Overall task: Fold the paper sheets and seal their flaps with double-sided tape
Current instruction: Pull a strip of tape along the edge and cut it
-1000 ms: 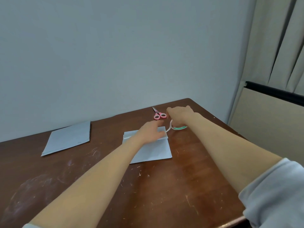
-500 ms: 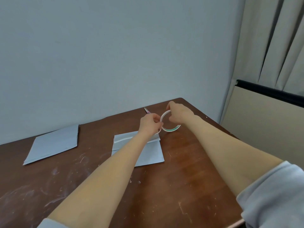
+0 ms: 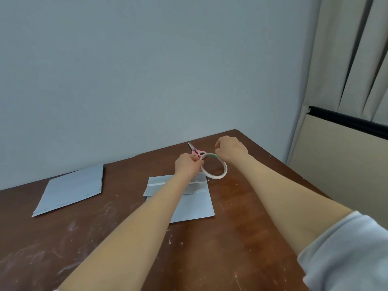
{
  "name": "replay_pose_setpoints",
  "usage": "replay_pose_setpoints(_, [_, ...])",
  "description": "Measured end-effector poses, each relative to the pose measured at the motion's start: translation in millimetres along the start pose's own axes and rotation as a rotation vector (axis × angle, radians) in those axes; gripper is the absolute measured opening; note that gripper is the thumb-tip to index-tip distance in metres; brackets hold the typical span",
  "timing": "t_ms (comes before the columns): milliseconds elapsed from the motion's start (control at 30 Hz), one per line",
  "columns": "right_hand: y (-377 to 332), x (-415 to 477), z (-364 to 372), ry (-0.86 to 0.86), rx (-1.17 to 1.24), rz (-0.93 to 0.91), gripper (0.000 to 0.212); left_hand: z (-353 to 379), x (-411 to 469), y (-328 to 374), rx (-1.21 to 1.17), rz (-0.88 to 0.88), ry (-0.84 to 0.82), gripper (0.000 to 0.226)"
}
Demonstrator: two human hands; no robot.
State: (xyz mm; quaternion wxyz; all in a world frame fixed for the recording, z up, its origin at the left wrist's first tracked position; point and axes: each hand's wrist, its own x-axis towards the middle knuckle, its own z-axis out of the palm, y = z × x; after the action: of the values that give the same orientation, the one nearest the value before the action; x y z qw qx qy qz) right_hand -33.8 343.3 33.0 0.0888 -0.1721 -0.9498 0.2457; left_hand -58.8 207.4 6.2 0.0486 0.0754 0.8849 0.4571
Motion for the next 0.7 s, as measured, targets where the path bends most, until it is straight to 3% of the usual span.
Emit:
replay_pose_setpoints(233, [-21.9, 30.5, 24.4, -0.109, 0.032, -0.020, 0.014, -2.9, 15.2, -5.8, -0.145, -0.147, -0.078, 0.020])
replay_pose_setpoints(467, [-34.9, 56.3, 50.5, -0.162, 0.008, 0.011, 0.022, -4.9, 34.1, -13.2, -0.264, -0.176, -0.198, 0.028])
replay_pose_setpoints(700, [-43.8, 68.1, 64.4, -0.077, -0.089, 0.063, 0.035, -4.8, 42.1, -15.4, -0.321, -0.163, -0.276, 0.007])
